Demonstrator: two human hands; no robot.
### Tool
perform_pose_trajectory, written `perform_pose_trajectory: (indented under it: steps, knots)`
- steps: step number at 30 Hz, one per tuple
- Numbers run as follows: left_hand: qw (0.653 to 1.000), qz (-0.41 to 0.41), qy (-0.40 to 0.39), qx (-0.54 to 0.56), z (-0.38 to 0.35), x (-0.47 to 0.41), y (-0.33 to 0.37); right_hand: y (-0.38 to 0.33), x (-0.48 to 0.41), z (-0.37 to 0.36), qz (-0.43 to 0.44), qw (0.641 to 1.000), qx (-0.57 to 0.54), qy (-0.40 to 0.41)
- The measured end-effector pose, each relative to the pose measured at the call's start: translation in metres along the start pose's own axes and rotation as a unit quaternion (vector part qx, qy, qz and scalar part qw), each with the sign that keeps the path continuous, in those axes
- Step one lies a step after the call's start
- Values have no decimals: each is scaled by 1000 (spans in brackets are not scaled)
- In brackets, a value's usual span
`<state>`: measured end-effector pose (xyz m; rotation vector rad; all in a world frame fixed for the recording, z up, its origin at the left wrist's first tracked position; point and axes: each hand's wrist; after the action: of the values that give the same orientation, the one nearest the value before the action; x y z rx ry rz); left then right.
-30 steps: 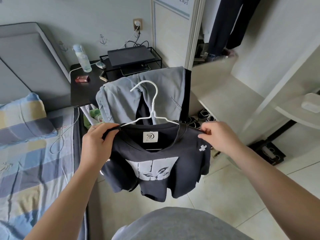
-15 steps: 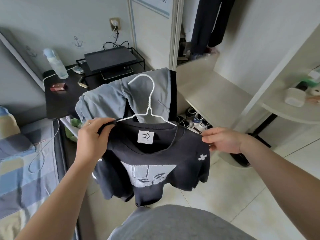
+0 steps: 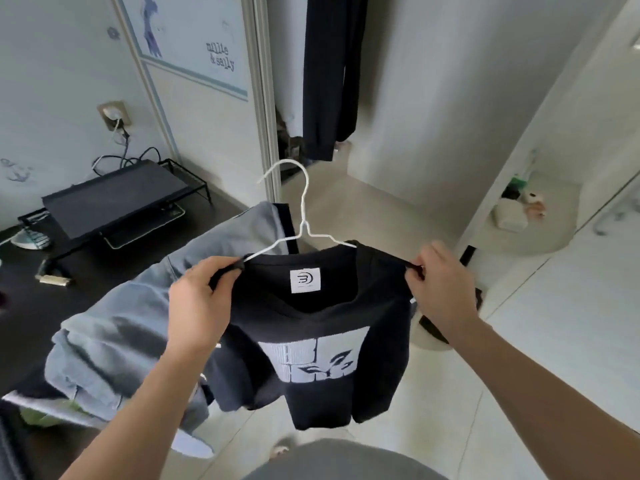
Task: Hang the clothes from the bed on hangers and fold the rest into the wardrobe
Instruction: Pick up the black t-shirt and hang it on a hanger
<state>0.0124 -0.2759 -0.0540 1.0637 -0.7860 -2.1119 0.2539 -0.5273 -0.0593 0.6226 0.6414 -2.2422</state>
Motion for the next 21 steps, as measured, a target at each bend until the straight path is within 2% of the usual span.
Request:
perform_pose_trajectory:
  steps: [2, 5, 6, 9, 13, 21]
  knots:
    - [999, -17, -20, 38, -11, -23, -1, 8, -14, 2, -17, 999, -15, -43]
    - [996, -55, -24, 73, -26, -64, -2, 16, -32, 12, -99, 971, -133, -172]
    - [994, -70, -23, 82, -31, -79, -2, 15, -38, 16, -108, 964, -163, -179]
    - [988, -99, -25, 112, -49, -126, 4, 13, -57, 29, -129, 963, -201, -128]
    - [978, -124, -53, 158, -75, -185, 27, 3, -90, 58, -173, 939, -275, -114]
    - [944, -234, -84, 217, -138, -296, 123, -25, -161, 127, -201, 902, -328, -198]
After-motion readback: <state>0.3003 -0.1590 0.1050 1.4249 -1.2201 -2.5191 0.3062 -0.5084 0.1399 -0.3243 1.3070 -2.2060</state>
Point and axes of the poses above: each hand's wrist, its own x-axis away from the middle knuckle, its own z-axis out of the back of the hand, y = z × x, and after that the axes turned 4 degrees about y, right-handed
